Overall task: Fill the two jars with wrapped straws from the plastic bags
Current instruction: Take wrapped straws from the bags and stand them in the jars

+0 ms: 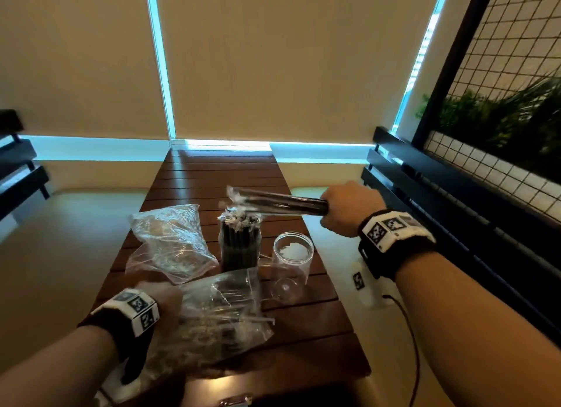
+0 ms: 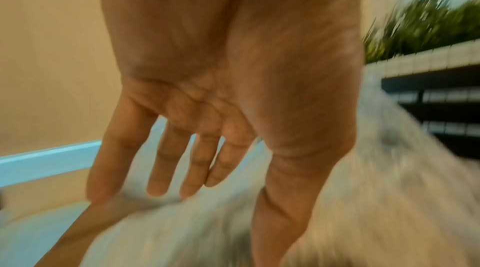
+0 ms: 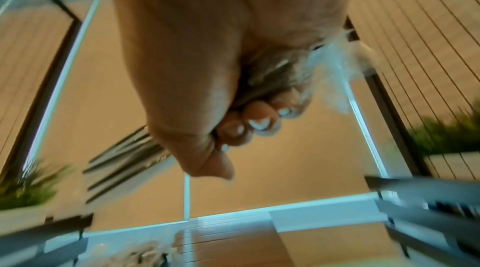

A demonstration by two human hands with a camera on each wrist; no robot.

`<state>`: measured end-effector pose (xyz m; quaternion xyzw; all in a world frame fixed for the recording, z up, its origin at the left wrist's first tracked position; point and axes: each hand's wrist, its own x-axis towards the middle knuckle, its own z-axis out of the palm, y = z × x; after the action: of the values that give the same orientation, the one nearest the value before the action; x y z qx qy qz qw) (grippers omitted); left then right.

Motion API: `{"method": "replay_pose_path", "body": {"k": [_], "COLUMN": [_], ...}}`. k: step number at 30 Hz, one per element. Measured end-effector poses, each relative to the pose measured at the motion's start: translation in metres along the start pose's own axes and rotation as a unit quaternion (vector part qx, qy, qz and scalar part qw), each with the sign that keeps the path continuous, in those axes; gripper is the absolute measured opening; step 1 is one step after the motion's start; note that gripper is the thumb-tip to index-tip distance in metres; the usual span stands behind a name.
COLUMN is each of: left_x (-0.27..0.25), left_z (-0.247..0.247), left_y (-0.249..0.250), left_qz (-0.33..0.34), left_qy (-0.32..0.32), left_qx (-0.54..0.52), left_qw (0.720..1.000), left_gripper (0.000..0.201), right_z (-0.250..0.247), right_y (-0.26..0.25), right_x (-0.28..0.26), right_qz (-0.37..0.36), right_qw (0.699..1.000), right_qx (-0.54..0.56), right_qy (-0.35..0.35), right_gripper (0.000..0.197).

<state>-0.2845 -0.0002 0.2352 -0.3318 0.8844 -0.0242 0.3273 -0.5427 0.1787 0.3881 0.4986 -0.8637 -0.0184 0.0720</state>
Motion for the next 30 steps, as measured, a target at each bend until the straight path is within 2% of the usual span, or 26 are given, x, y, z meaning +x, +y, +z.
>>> {"method": "replay_pose_path", "body": {"k": [1,3,4,5,6,7,9,10,11,12,13,14,15,16,18,20,21,22,23,25,27,28,29,30], "left_x": [-0.012,-0.019,-0.022,-0.031,-0.037,-0.041,-0.040,-0.037,-0.036,-0.034,-0.033,-0.033,-0.031,-0.031,-0.034,-0.034,-0.031,-0.026,-0.021,-0.011,-0.007,-0.010,-0.012,-0.014], "left_z": [-0.018,-0.047,-0.061,-0.076,-0.089,-0.101,-0.118,-0.125,-0.134,-0.142,-0.150,-0.157,-0.162,-0.166,-0.170,-0.169,-0.167,-0.163,-0.158,-0.147,-0.140,-0.140,-0.142,-0.147], "left_y": [-0.001,0.000,0.004,0.009,0.016,0.024,0.038,0.044,0.049,0.053,0.057,0.060,0.063,0.066,0.069,0.071,0.072,0.072,0.073,0.078,0.092,0.101,0.110,0.118], "left_qz": [0.005,0.047,0.089,0.129,0.165,0.202,0.242,0.237,0.217,0.190,0.167,0.155,0.138,0.129,0.138,0.140,0.133,0.124,0.115,0.102,0.091,0.100,0.121,0.153], "left_qy": [0.040,0.120,0.143,0.140,0.128,0.134,0.154,0.168,0.179,0.192,0.210,0.244,0.285,0.329,0.421,0.480,0.493,0.498,0.498,0.483,0.479,0.481,0.482,0.484], "left_qx": [0.001,-0.099,-0.196,-0.321,-0.457,-0.578,-0.762,-0.830,-0.878,-0.905,-0.920,-0.915,-0.899,-0.871,-0.790,-0.706,-0.677,-0.660,-0.653,-0.648,-0.614,-0.593,-0.574,-0.558], "left_qw": [0.999,0.987,0.966,0.928,0.865,0.779,0.580,0.476,0.388,0.328,0.286,0.280,0.302,0.341,0.425,0.501,0.530,0.549,0.559,0.580,0.620,0.638,0.651,0.656], "left_gripper": [0.022,0.037,0.045,0.050,0.059,0.071,0.065,0.057,0.051,0.047,0.045,0.041,0.036,0.034,0.035,0.034,0.034,0.033,0.030,0.027,0.034,0.038,0.038,0.033], "right_z": [0.006,0.027,0.038,0.051,0.063,0.072,0.085,0.089,0.093,0.097,0.101,0.103,0.106,0.106,0.102,0.092,0.083,0.071,0.058,0.021,-0.019,-0.036,-0.046,-0.054], "right_y": [-0.005,-0.019,-0.028,-0.038,-0.048,-0.058,-0.078,-0.087,-0.094,-0.100,-0.105,-0.108,-0.109,-0.108,-0.100,-0.081,-0.069,-0.058,-0.047,-0.031,-0.026,-0.029,-0.034,-0.041], "right_x": [-0.001,0.001,0.001,0.001,0.003,0.003,0.004,0.004,0.005,0.007,0.010,0.012,0.014,0.014,0.015,0.017,0.018,0.021,0.023,0.024,0.018,0.014,0.013,0.010], "right_qz": [0.008,0.015,0.017,0.017,0.013,0.007,-0.005,-0.006,-0.006,-0.011,-0.015,-0.020,-0.023,-0.038,-0.098,-0.148,-0.149,-0.138,-0.113,-0.041,-0.028,-0.052,-0.081,-0.108], "right_qw": [0.999,0.992,0.986,0.980,0.972,0.964,0.947,0.938,0.926,0.914,0.902,0.894,0.893,0.893,0.885,0.849,0.829,0.811,0.794,0.748,0.720,0.726,0.747,0.796], "right_qx": [0.047,0.125,0.161,0.197,0.230,0.262,0.315,0.340,0.366,0.393,0.416,0.430,0.431,0.431,0.452,0.505,0.535,0.566,0.597,0.645,0.626,0.596,0.557,0.492], "right_qy": [0.008,0.029,0.035,0.040,0.045,0.046,0.061,0.074,0.087,0.101,0.113,0.124,0.127,0.121,0.056,-0.044,-0.068,-0.056,-0.009,0.150,0.298,0.340,0.354,0.336], "right_gripper": [0.006,0.006,0.007,0.009,0.011,0.010,0.011,0.013,0.013,0.013,0.014,0.018,0.024,0.032,0.051,0.062,0.060,0.054,0.050,0.043,0.037,0.040,0.044,0.048]}}
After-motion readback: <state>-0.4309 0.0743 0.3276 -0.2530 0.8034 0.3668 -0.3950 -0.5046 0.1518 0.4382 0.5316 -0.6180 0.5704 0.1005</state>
